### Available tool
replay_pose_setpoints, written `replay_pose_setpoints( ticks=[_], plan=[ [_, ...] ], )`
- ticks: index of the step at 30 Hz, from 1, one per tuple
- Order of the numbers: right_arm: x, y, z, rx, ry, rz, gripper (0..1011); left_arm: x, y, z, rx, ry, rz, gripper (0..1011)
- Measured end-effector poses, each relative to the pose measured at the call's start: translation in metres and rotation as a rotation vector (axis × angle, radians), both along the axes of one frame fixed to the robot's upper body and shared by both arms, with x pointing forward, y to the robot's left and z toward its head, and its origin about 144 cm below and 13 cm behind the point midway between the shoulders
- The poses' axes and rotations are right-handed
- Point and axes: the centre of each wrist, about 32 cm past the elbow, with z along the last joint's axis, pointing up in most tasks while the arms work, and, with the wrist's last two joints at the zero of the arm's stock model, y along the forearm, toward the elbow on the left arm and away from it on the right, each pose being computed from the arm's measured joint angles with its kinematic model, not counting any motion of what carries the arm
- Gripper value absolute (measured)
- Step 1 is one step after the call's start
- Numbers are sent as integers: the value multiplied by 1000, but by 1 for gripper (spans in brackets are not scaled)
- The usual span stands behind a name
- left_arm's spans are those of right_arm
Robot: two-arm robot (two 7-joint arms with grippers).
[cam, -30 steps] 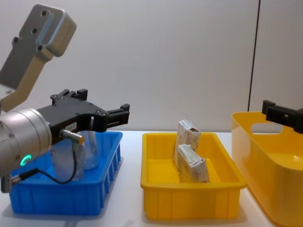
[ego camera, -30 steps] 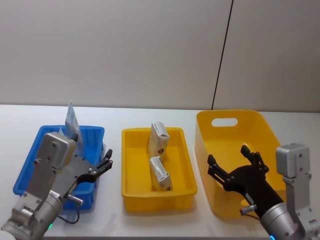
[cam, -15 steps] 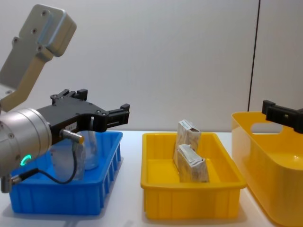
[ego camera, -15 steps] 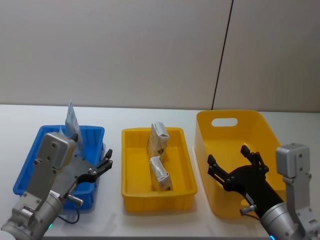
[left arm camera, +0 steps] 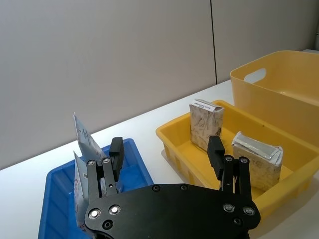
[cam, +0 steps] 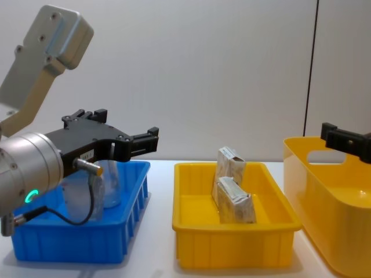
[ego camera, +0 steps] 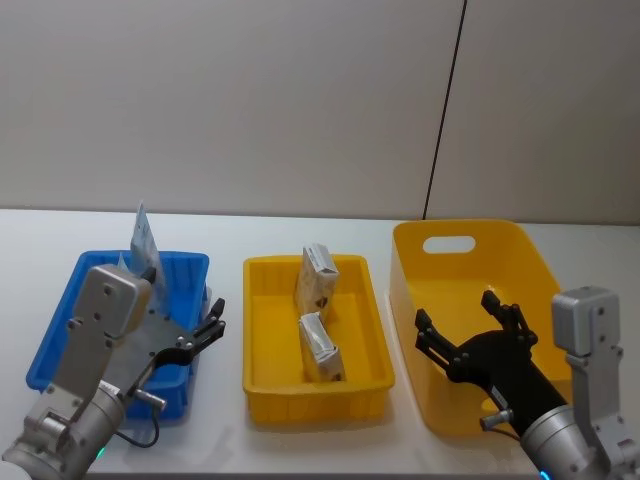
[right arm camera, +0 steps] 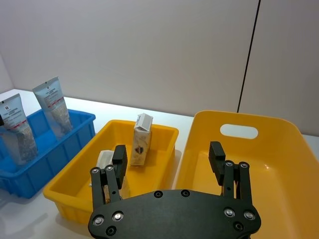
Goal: Bimanual collaborative sorting of washing and personal care products
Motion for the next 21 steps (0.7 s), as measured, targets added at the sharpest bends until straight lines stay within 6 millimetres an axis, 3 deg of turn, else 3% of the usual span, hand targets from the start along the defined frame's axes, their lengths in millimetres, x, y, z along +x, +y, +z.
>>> replay_pose_setpoints(
  ticks=[11, 21],
  plan=[
    [3, 1, 0, 1, 3, 1, 1002, 0, 0, 0, 0, 0, 0, 1001],
    [20, 6, 3, -6, 33, 14, 1002, 0, 0, 0, 0, 0, 0, 1001]
  ],
)
